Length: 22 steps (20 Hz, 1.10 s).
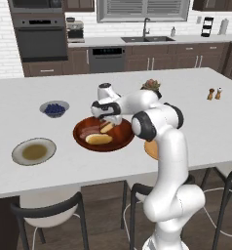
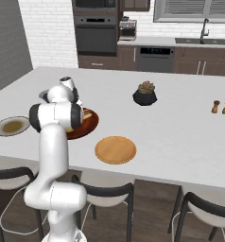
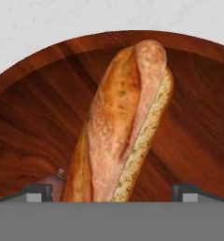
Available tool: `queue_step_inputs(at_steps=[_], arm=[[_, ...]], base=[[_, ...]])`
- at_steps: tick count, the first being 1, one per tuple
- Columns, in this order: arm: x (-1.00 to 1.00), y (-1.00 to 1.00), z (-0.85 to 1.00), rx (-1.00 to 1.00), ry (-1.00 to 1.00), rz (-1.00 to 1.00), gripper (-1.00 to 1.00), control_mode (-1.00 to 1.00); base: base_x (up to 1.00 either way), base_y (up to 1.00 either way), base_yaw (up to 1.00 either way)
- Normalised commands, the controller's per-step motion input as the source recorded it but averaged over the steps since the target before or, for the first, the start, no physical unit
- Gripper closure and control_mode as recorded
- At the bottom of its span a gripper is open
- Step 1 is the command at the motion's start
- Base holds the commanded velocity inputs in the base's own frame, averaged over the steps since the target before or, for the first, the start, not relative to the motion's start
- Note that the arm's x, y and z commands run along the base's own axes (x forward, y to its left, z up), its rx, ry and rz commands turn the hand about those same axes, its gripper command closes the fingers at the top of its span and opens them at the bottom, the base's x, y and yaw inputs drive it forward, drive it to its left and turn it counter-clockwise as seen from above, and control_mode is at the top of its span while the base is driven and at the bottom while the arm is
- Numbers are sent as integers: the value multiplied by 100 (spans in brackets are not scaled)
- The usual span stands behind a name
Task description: Place one bun and one sausage from the bowl on each plate.
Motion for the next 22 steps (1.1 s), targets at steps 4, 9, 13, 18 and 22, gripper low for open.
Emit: queue_step_inputs(at_steps=[4, 9, 13, 18, 22], arm=[[18, 0, -34, 0, -9, 0, -100, -100], [11, 0, -28, 0, -11, 0, -100, -100], [19, 0, -14, 0, -3, 0, 100, -100], [6, 0, -2, 0, 0, 0, 100, -100], [-10, 0, 0, 0, -3, 0, 100, -100]], base=[[0, 0, 0], [0, 0, 0], [0, 0, 0], [0, 0, 0], [0, 0, 0]])
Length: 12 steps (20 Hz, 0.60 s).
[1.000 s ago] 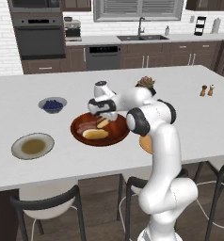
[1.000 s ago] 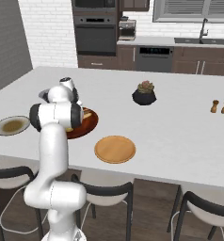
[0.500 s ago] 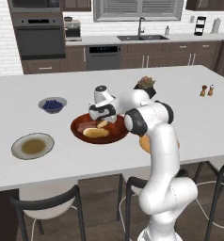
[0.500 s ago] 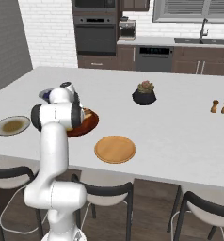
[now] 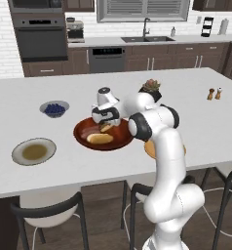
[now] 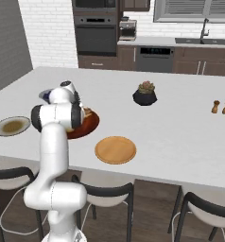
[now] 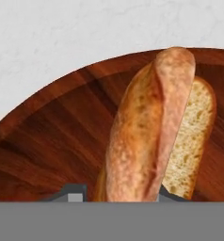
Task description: Place one bun and one sausage from the bowl on each plate.
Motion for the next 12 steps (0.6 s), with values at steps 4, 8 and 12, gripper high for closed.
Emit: queue_step_inputs(at_steps=[4, 8, 12], arm=[[-58, -13, 32, 6, -12, 0, 100, -100], [-86, -56, 52, 12, -8, 0, 100, -100], [-86, -79, 52, 12, -8, -1, 100, -100]], base=[[0, 0, 0], [0, 0, 0], [0, 0, 0]])
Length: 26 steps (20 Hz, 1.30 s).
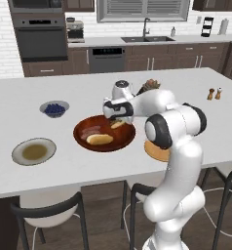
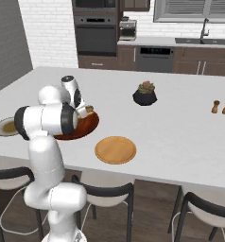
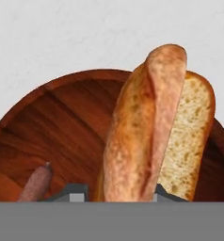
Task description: Place one bun and one sausage from the bowl on each plate.
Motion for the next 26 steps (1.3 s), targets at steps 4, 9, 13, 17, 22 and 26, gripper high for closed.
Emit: queue_step_inputs(at_steps=[4, 9, 13, 17, 22, 26], arm=[[-72, -77, 59, 8, -2, -1, 100, -100], [-68, -79, 54, 0, 0, 2, 100, -100], [-68, -83, 28, 0, 0, 13, 100, -100], [-73, -92, 1, -4, 0, 24, 100, -100], [-51, -79, 0, -8, 2, 26, 100, -100], [-7, -42, -10, -17, 12, 25, 100, -100]], base=[[0, 0, 0], [0, 0, 0], [0, 0, 0], [0, 0, 0], [0, 0, 0], [0, 0, 0]])
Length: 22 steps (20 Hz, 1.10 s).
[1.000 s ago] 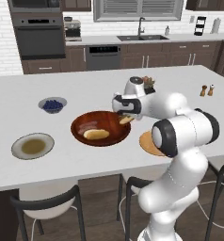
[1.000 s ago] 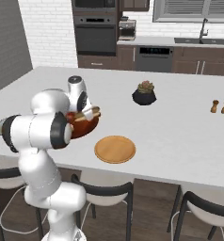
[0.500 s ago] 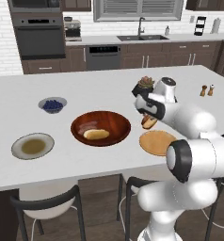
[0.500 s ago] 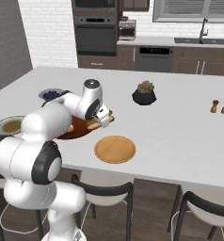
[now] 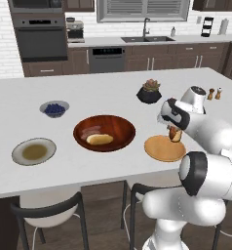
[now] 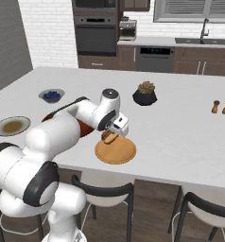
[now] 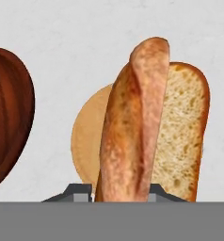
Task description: Place one bun and one sausage from the bowl on each plate.
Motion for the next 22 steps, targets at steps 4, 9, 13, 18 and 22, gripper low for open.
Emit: queue_step_inputs(at_steps=[4, 9, 13, 18, 22], arm=[[0, -24, -29, -15, 13, 29, 100, -100], [0, -23, -40, -10, 13, 27, 100, -100], [0, -1, -30, -1, 3, 13, 100, -100], [-1, 0, -34, 0, 0, 2, 100, -100], [0, 0, -35, 0, 2, 0, 100, -100]], base=[[0, 0, 0], [0, 0, 0], [0, 0, 0], [0, 0, 0], [0, 0, 0]])
